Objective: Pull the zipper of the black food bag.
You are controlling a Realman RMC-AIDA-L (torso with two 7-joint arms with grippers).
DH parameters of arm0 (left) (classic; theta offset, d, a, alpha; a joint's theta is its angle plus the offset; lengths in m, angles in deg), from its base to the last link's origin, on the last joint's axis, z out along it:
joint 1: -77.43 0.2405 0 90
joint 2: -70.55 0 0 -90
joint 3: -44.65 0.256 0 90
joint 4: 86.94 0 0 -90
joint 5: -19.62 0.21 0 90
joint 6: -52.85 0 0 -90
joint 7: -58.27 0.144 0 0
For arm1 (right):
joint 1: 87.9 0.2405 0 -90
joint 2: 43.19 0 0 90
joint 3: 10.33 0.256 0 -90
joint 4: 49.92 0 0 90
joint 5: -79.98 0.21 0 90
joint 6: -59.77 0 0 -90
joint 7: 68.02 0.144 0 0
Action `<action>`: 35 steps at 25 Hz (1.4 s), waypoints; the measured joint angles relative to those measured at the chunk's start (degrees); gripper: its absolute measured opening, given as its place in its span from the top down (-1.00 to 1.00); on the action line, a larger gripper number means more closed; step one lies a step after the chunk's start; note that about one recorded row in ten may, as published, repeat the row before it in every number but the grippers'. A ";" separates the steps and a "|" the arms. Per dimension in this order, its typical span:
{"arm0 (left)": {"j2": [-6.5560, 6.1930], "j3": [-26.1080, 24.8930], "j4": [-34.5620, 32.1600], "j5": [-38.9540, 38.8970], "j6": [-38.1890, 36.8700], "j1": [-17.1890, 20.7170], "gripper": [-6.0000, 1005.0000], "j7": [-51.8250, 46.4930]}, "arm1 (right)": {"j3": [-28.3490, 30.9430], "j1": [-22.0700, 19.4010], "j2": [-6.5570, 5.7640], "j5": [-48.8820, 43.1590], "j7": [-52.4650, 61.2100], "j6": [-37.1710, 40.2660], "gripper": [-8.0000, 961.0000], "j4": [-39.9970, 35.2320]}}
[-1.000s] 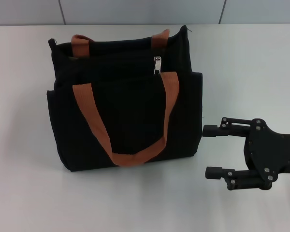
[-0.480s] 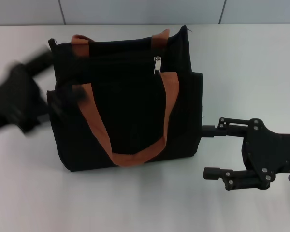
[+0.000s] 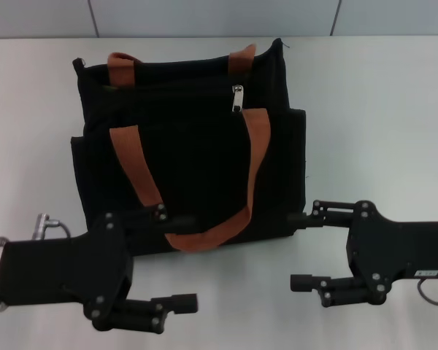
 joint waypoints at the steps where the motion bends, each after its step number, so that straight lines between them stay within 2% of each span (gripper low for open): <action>1: -0.17 -0.46 0.43 0.60 0.51 0.40 -0.66 0.55 | -0.14 -0.09 0.00 -0.22 -0.39 -0.81 -0.58 0.40; 3: -0.17 -0.46 0.43 0.60 0.51 0.40 -0.66 0.55 | -0.20 -0.16 0.01 -0.82 -0.71 -1.73 -0.58 1.08; 5: -1.32 -1.17 0.73 2.96 2.86 2.42 -0.66 1.43 | -0.20 -0.07 0.01 -1.19 -0.78 -2.31 -0.58 1.64; 8: -1.50 -1.27 0.75 3.64 3.57 2.52 -0.66 1.43 | -0.26 0.17 0.01 -1.29 -0.98 -2.64 -0.58 1.92; 35: -1.53 -0.93 0.72 4.01 3.80 3.16 -0.66 1.45 | 0.03 -0.13 0.01 -1.33 -1.12 -2.28 -0.58 1.93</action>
